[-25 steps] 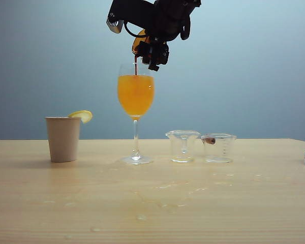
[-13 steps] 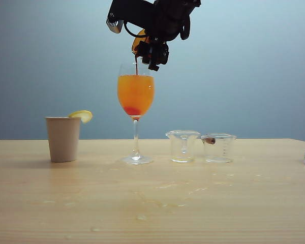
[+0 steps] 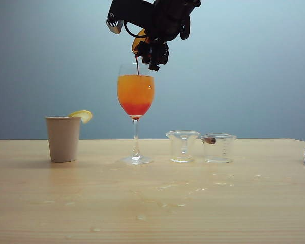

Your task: Pick up the fourth measuring cup from the left, pour the grenadine inside into the goblet, and finally put the measuring cup back in its original place.

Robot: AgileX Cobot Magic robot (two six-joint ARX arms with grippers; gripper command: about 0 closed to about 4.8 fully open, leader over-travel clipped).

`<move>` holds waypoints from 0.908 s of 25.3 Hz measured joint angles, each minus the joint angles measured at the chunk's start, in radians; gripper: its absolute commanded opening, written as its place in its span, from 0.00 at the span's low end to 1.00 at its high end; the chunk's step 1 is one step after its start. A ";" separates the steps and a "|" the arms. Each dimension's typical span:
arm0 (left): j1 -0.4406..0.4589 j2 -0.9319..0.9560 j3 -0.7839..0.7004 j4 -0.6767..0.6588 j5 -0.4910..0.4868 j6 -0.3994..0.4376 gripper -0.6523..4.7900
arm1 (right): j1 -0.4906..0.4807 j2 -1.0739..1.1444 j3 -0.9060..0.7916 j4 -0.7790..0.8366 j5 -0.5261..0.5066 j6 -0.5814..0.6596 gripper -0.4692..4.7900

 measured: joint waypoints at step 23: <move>0.000 0.000 0.000 0.000 0.019 0.000 0.11 | 0.000 0.000 0.000 0.014 -0.001 -0.053 0.37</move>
